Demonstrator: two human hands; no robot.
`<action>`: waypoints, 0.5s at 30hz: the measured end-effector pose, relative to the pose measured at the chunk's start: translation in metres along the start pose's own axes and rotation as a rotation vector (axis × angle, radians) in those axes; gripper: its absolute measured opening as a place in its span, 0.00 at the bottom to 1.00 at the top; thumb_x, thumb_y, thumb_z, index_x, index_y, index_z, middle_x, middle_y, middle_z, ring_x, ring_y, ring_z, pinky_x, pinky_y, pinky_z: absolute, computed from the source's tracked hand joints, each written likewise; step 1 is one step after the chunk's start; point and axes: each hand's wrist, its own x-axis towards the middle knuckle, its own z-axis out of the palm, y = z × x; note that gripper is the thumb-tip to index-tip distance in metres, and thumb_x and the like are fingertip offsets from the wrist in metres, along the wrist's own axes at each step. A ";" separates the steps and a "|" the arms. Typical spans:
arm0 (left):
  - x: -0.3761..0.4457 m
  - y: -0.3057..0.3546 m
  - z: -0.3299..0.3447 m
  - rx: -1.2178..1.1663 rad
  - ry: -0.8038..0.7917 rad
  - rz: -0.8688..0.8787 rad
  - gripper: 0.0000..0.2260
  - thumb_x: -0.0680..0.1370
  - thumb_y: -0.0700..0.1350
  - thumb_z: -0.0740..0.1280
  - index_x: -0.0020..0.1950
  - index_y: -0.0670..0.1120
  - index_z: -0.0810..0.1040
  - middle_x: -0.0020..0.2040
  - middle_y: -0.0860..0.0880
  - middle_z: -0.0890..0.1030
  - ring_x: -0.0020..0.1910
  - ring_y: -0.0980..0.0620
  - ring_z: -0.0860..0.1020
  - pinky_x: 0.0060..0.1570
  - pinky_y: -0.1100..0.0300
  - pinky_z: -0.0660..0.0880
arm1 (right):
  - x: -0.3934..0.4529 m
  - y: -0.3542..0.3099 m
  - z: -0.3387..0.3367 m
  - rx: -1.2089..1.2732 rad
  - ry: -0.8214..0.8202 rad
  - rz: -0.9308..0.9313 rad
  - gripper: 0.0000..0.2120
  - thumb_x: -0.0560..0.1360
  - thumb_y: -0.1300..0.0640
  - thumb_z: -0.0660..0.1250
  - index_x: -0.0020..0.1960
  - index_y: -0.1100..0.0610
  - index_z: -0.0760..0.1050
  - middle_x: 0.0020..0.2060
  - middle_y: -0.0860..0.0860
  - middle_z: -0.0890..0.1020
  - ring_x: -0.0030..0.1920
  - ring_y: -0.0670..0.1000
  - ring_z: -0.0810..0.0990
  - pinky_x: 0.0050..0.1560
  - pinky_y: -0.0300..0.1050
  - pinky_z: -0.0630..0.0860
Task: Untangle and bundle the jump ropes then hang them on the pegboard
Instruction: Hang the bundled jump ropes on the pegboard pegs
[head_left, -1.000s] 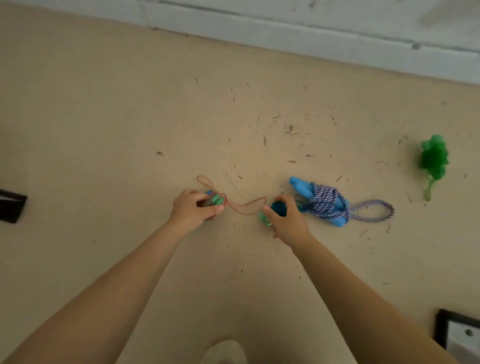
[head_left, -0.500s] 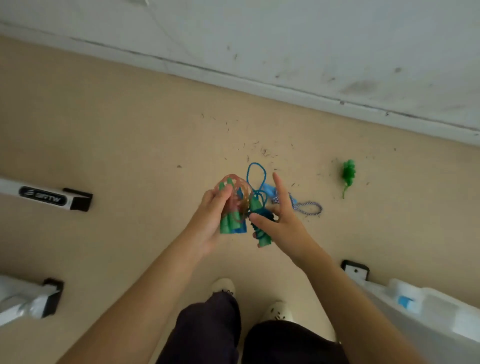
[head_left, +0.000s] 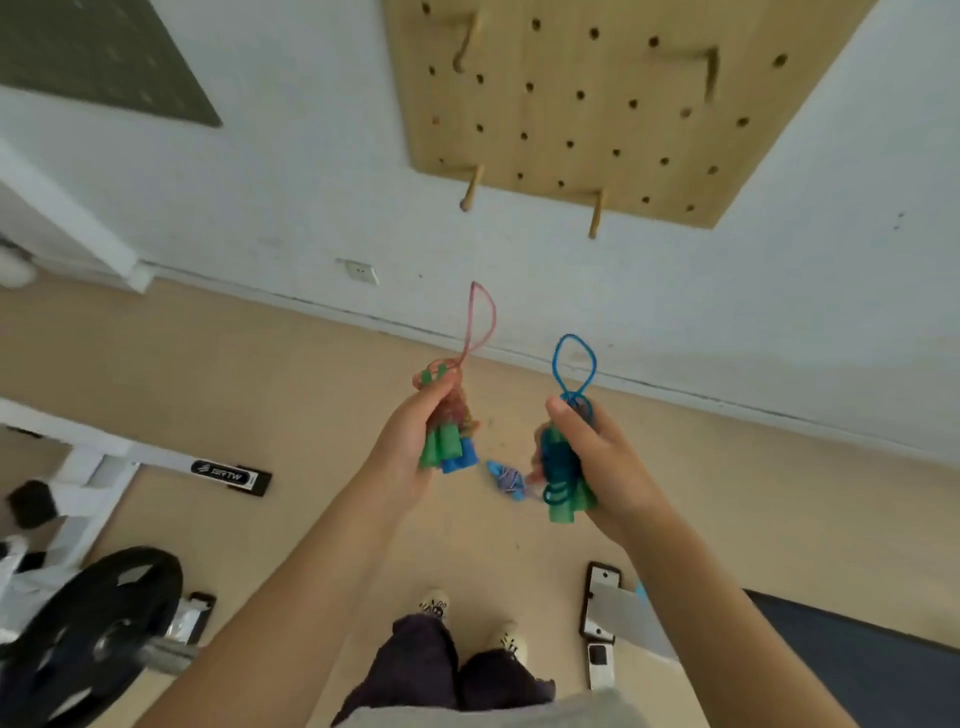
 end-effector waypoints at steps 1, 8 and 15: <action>-0.014 0.010 0.007 0.034 -0.013 0.037 0.08 0.76 0.50 0.71 0.42 0.47 0.80 0.34 0.51 0.78 0.32 0.54 0.80 0.55 0.50 0.76 | -0.011 -0.012 0.004 -0.002 0.006 -0.007 0.20 0.73 0.43 0.72 0.49 0.59 0.71 0.35 0.58 0.76 0.30 0.56 0.76 0.34 0.52 0.78; -0.070 0.047 0.040 0.191 -0.067 0.255 0.13 0.76 0.53 0.71 0.49 0.44 0.79 0.38 0.47 0.80 0.35 0.48 0.81 0.38 0.57 0.78 | -0.049 -0.054 0.016 -0.117 -0.044 -0.119 0.14 0.83 0.46 0.57 0.46 0.52 0.76 0.32 0.56 0.79 0.32 0.56 0.79 0.33 0.49 0.77; -0.062 0.047 0.055 0.057 -0.089 0.179 0.14 0.74 0.56 0.70 0.50 0.47 0.80 0.41 0.45 0.84 0.38 0.46 0.84 0.41 0.52 0.79 | -0.039 -0.059 0.015 -0.232 -0.008 -0.141 0.13 0.82 0.46 0.60 0.47 0.51 0.79 0.39 0.57 0.82 0.38 0.57 0.81 0.40 0.55 0.80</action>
